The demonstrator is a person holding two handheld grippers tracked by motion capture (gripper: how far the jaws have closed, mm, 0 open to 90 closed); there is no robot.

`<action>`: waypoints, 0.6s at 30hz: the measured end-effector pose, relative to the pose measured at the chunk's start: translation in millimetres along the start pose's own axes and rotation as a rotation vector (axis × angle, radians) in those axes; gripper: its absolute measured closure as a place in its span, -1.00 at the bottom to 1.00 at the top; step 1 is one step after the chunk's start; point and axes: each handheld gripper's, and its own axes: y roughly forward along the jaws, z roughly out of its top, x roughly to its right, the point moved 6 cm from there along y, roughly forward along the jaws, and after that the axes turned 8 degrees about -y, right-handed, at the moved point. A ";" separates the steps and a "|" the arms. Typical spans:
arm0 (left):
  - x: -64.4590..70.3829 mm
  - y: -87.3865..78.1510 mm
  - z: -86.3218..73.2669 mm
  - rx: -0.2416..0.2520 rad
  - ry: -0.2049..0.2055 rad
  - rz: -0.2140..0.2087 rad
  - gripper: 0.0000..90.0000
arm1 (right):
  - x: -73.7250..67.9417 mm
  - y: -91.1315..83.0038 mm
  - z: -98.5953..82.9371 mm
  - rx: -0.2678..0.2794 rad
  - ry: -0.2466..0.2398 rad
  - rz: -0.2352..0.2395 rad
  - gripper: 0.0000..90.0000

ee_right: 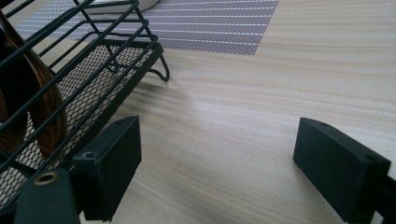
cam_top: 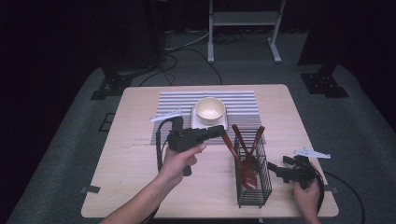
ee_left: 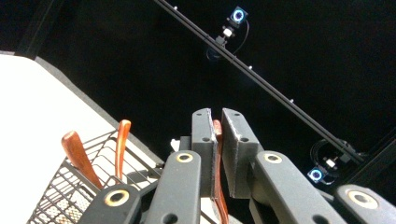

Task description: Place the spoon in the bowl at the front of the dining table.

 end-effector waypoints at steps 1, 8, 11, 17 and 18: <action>-0.5 -1.7 0.9 0.005 0.003 -0.001 0.87 | 0.0 0.0 0.0 0.000 0.000 -0.001 -0.69; -4.3 -15.2 6.7 0.031 -0.009 0.006 0.87 | 0.5 0.4 0.0 -0.001 0.000 -0.004 -0.69; -5.7 -20.8 7.8 0.037 -0.010 0.012 0.87 | 0.5 0.4 -0.1 -0.003 0.003 -0.006 -0.69; -7.4 -30.2 11.2 0.047 -0.002 0.030 0.87 | 0.8 0.5 -0.1 -0.004 0.003 -0.010 -0.69; -8.1 -31.7 11.9 0.049 -0.002 0.033 0.87 | 0.7 0.6 -0.1 -0.004 0.003 -0.010 -0.69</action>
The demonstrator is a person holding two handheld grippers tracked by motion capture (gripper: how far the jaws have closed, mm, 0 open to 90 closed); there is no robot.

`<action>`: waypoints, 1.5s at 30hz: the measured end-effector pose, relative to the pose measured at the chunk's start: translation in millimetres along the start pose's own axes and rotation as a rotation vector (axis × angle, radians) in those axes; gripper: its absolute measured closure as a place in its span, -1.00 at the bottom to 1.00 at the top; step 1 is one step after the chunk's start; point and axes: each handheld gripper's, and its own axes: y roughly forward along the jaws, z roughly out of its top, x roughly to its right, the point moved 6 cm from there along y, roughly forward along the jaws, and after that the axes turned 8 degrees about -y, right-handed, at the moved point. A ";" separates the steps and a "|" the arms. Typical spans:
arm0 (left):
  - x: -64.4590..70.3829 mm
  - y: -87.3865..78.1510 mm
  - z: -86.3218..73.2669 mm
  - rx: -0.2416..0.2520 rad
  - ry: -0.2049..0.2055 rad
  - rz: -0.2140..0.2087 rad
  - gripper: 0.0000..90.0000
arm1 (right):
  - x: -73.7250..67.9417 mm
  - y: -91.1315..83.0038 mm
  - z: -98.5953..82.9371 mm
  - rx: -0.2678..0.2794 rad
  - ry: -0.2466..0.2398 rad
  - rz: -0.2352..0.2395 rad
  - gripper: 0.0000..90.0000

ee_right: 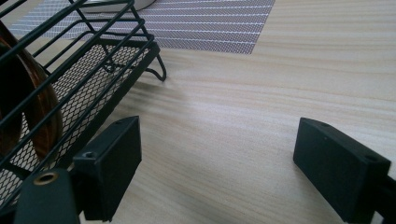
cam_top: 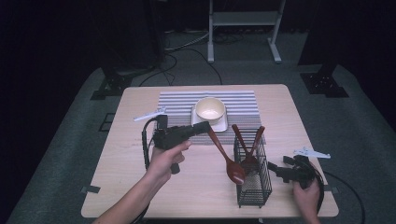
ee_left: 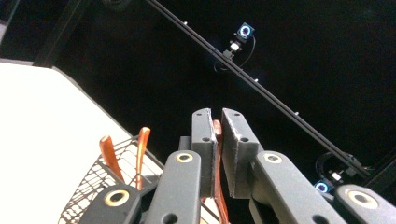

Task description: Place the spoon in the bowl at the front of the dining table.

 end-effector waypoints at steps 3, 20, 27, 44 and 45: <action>-3.7 -3.4 0.9 -0.002 0.004 0.014 0.87 | 0.0 0.0 0.0 0.000 -0.001 -0.001 -0.69; -34.4 -13.8 2.0 0.005 -0.022 0.084 0.87 | 0.1 0.0 0.0 0.001 -0.003 -0.003 -0.69; -48.0 -13.5 3.2 0.008 -0.030 0.110 0.87 | 0.1 0.0 0.0 0.000 -0.004 -0.003 -0.69; -70.4 -6.2 4.3 0.001 -0.047 0.136 0.87 | 0.7 -0.8 0.1 0.008 0.011 0.006 -0.69; -71.3 -5.6 5.2 0.000 -0.045 0.138 0.87 | 0.8 -0.8 0.1 0.009 0.013 0.007 -0.69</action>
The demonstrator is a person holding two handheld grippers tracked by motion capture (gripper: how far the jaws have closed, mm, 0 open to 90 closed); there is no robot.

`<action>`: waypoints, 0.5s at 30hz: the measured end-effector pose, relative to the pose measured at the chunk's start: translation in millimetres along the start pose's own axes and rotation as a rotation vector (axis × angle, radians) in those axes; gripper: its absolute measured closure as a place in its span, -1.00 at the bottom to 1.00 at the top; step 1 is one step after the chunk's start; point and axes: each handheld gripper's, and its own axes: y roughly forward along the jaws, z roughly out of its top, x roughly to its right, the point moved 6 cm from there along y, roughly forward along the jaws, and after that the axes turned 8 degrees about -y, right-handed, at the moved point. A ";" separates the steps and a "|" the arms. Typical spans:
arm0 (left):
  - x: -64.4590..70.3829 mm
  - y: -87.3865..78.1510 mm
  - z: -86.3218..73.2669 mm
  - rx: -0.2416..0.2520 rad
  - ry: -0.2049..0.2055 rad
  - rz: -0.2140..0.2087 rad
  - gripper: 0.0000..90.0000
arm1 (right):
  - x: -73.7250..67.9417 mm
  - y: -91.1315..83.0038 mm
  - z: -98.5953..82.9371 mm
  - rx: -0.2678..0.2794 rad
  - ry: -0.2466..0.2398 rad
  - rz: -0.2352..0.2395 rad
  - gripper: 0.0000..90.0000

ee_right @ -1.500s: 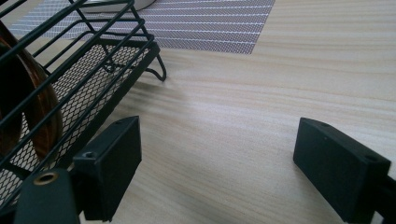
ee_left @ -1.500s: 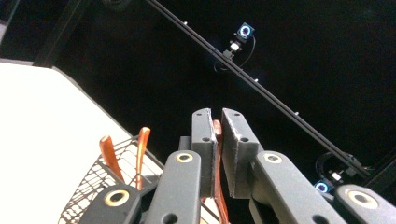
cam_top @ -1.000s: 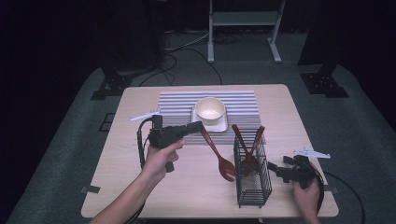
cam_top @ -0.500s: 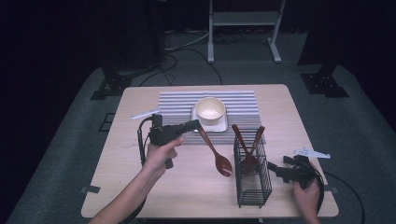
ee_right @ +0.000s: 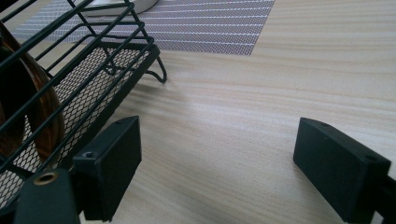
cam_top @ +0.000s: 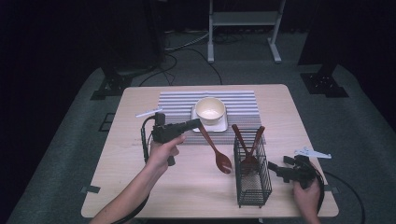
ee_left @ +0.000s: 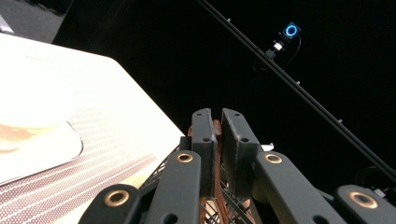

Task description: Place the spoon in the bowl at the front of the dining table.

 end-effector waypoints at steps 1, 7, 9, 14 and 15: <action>-0.6 0.9 1.0 0.000 -0.001 0.000 0.87 | 0.0 0.0 0.0 -0.002 0.002 0.002 -0.69; -6.2 5.3 6.9 0.010 0.003 0.005 0.87 | -0.1 -0.2 0.0 0.002 0.000 0.005 -0.69; -7.3 6.6 6.7 0.012 0.000 0.006 0.87 | 0.2 -0.4 0.1 0.004 -0.002 0.005 -0.69; -12.0 7.6 6.7 0.005 0.006 0.018 0.87 | 0.4 -0.6 0.0 0.005 -0.002 0.005 -0.69; -13.6 7.7 7.0 0.007 0.007 0.022 0.87 | 0.3 -0.6 0.0 0.006 -0.003 0.004 -0.69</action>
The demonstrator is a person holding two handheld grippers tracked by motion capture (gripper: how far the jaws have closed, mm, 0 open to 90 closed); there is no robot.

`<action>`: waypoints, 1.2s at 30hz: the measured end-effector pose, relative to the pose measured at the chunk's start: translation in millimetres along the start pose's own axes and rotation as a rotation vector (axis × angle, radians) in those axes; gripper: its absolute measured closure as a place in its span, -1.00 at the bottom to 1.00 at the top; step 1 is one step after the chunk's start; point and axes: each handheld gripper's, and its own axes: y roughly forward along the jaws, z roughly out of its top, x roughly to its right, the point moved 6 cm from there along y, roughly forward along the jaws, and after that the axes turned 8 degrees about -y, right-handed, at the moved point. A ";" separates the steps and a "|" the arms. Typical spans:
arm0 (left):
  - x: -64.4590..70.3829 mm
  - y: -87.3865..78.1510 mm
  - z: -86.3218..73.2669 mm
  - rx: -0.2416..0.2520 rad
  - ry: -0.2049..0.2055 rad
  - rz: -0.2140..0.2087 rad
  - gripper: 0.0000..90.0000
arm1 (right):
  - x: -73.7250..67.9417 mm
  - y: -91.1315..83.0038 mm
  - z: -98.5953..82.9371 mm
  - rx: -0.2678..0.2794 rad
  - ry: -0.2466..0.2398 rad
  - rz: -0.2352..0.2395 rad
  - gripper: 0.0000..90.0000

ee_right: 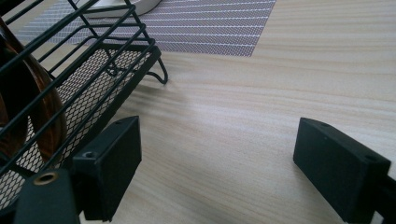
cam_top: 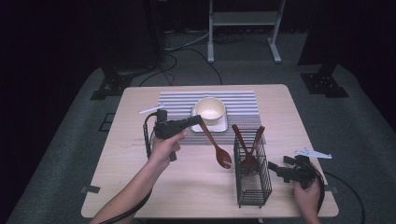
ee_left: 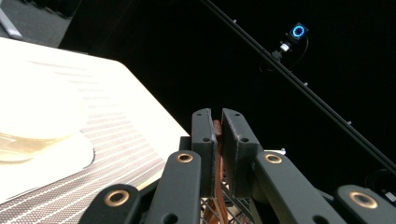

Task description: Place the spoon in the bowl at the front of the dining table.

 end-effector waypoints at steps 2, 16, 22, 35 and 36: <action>-2.4 0.2 0.4 0.002 0.003 0.000 0.87 | -0.2 0.0 0.0 -0.001 -0.001 -0.003 -0.69; -16.3 3.8 13.5 0.034 -0.006 0.027 0.87 | -0.1 -0.1 -0.1 -0.001 0.000 -0.007 -0.69; -24.0 4.5 18.4 0.044 -0.015 0.047 0.87 | 0.0 -0.1 -0.1 -0.001 0.000 -0.004 -0.69; -33.5 11.9 34.3 0.061 -0.006 0.077 0.87 | 0.2 -0.4 0.0 0.004 0.005 0.001 -0.69; -34.1 12.7 35.0 0.064 -0.007 0.077 0.87 | 0.1 -0.5 0.0 0.004 0.004 0.001 -0.69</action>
